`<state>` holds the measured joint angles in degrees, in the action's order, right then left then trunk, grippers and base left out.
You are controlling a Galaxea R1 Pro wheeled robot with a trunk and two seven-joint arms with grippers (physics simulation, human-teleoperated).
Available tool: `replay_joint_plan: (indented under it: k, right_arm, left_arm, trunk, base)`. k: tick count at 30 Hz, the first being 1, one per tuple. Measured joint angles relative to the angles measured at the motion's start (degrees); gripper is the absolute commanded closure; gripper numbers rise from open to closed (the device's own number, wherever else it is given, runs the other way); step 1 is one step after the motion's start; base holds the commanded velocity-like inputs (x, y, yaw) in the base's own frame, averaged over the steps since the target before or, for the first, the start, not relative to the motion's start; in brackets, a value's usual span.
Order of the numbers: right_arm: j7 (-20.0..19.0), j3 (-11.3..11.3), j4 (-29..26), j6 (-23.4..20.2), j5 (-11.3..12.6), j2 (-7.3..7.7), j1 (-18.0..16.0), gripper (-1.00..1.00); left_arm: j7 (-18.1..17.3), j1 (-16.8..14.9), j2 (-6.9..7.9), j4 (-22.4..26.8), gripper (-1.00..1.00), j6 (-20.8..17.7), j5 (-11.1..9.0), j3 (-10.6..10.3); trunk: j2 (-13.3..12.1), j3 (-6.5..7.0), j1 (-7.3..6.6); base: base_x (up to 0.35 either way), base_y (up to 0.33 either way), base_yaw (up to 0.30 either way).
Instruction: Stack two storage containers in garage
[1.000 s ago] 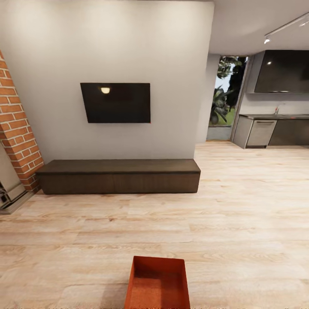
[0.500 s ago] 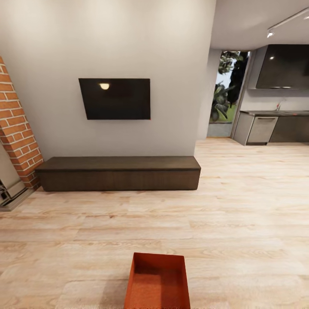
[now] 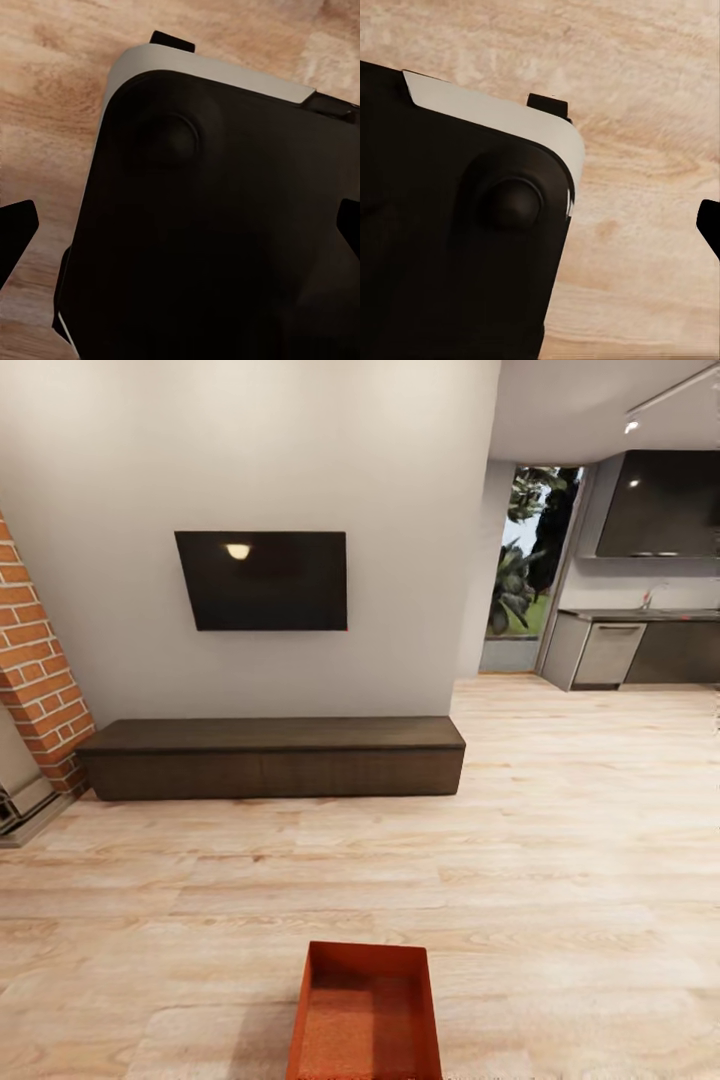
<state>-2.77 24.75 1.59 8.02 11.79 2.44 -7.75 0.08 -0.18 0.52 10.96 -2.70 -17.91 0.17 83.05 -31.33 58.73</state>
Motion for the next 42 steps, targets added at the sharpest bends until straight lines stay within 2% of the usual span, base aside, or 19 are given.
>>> replay_joint_plan:
  k: [42]
  right_arm:
    - [-0.1, 0.4, 0.0, -0.1, -0.7, 0.11, 0.0, -1.0]
  left_arm:
    - [0.0, 0.0, 0.0, 0.0, -1.0, 0.0, 0.0, 0.0]
  trunk:
    - [0.0, -3.89, 0.0]
  base:
    - [0.0, 0.0, -0.011]
